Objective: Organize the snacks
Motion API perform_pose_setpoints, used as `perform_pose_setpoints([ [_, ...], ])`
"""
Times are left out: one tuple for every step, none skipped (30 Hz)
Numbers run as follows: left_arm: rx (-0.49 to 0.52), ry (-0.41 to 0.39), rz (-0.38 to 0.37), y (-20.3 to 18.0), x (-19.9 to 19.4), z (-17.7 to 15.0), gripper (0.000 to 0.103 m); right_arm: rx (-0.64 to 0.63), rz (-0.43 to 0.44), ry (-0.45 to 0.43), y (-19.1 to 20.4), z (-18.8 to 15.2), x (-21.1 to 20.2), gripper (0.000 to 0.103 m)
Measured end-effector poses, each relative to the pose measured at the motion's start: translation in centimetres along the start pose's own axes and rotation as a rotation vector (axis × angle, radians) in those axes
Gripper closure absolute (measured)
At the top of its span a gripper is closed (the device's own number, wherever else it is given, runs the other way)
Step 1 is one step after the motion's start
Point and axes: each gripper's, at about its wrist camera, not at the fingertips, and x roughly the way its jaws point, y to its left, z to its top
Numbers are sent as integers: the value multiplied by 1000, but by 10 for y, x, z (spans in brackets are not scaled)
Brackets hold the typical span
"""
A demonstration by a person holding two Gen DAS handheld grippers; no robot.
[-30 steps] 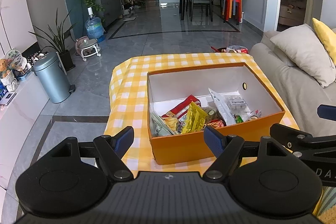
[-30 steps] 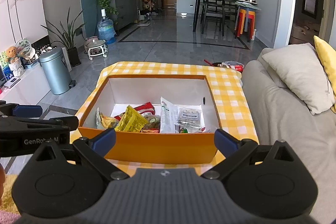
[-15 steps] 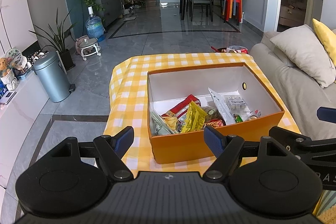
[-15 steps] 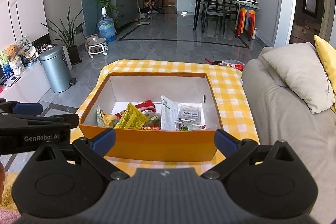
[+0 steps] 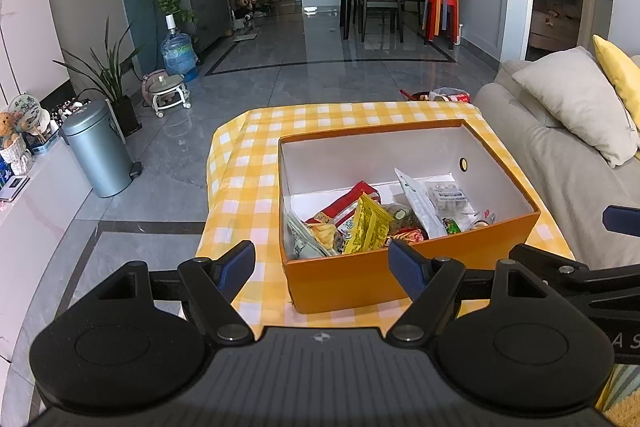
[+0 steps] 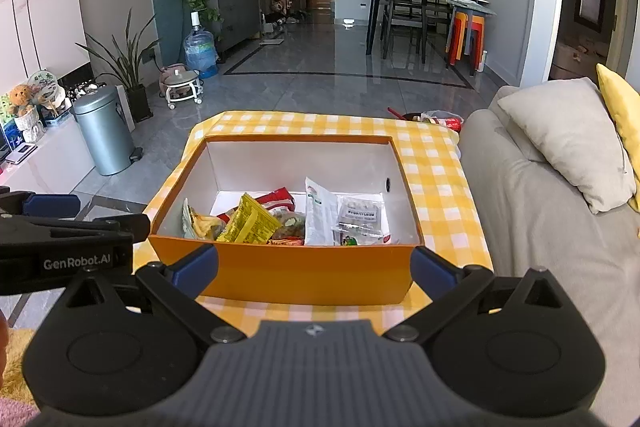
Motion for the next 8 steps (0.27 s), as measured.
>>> perform_pose_setpoints([
  [-1,1,1,0,0,0,14,0,-1,2,0,0,0,4],
  [-1,0,1,-1,0,0,14,0,-1,3,0,0,0,4],
  [-1,-1,1,0,0,0,14,0,-1,4,0,0,0,4],
  [-1,-4,1,0,0,0,14,-1,-2,6,0,0,0,4],
  [-1,-8,4,-1,-1,0,14,-1,-4,8,0,0,1,4],
  [-2,-11,7,1,-1,0,14,-1,-5,10,1,0,1,4],
  [-2,-12,8,0,-2,0,14,0,-5,10,0,0,1,4],
  [-4,-12,8,0,-2,0,14,0,-5,12,0,0,1,4],
])
